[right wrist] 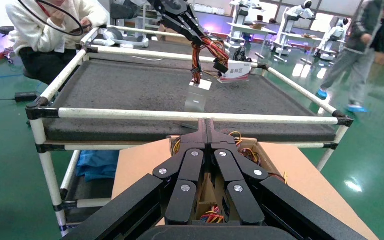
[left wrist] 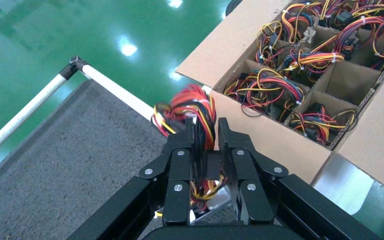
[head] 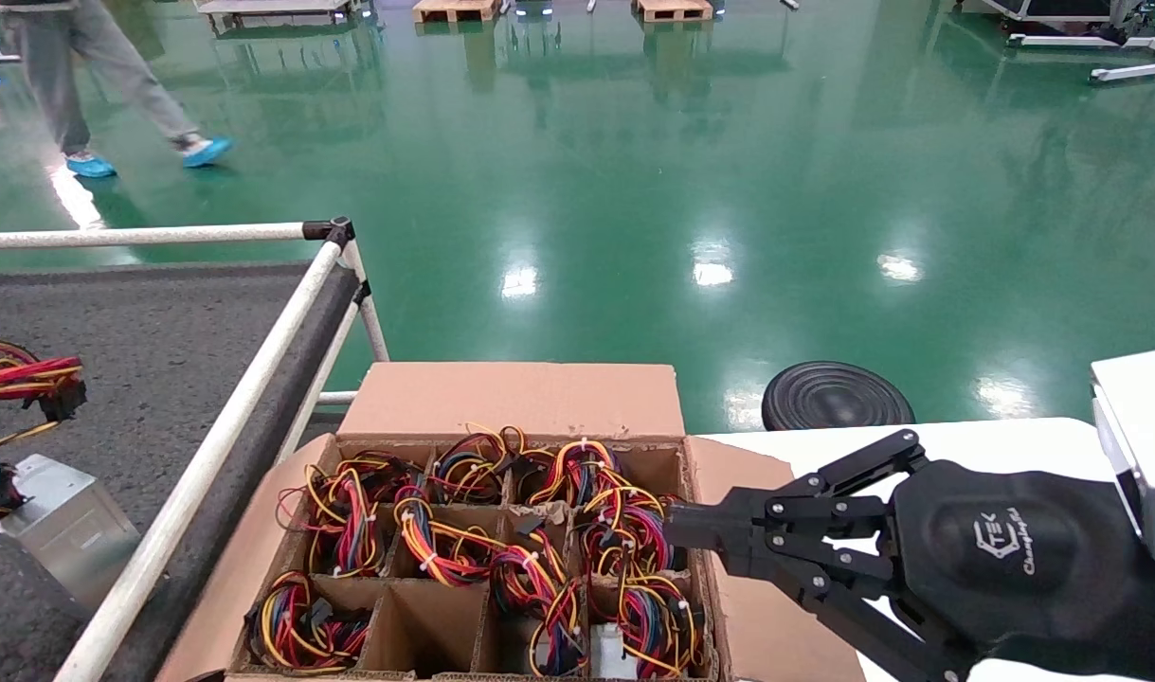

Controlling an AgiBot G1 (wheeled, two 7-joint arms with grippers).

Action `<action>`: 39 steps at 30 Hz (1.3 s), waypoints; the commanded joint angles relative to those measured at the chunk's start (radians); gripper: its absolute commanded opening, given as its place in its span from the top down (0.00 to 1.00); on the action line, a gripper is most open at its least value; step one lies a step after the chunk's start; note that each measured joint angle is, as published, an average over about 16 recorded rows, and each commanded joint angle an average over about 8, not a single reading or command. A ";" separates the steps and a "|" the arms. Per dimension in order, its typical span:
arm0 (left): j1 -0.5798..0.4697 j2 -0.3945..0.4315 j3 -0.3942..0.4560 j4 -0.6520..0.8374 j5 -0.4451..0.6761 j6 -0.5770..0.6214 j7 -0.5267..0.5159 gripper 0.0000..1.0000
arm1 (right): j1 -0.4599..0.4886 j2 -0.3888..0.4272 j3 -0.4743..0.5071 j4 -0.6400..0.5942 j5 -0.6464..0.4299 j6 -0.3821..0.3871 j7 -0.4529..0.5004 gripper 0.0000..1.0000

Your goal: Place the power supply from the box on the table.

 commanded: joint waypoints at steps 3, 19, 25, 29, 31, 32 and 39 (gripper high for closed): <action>0.010 -0.005 0.000 -0.013 -0.010 -0.007 -0.008 0.00 | 0.000 0.000 0.000 0.000 0.000 0.000 0.000 1.00; 0.042 -0.014 -0.003 -0.068 -0.039 -0.043 -0.035 0.00 | 0.000 0.000 0.000 0.000 0.000 0.000 0.000 1.00; 0.051 -0.016 -0.005 -0.088 -0.048 -0.058 -0.044 0.00 | 0.000 0.000 0.000 0.000 0.000 0.000 0.000 1.00; 0.053 -0.013 -0.007 -0.100 -0.053 -0.067 -0.048 0.00 | 0.000 0.000 0.000 0.000 0.000 0.000 0.000 1.00; 0.053 -0.010 -0.009 -0.105 -0.055 -0.072 -0.049 0.00 | 0.000 0.000 0.000 0.000 0.000 0.000 0.000 1.00; 0.053 -0.008 -0.010 -0.108 -0.056 -0.074 -0.049 0.00 | 0.000 0.000 0.000 0.000 0.000 0.000 0.000 1.00; 0.048 0.015 -0.015 -0.132 -0.061 -0.089 -0.047 0.00 | 0.000 0.000 0.000 0.000 0.000 0.000 0.000 1.00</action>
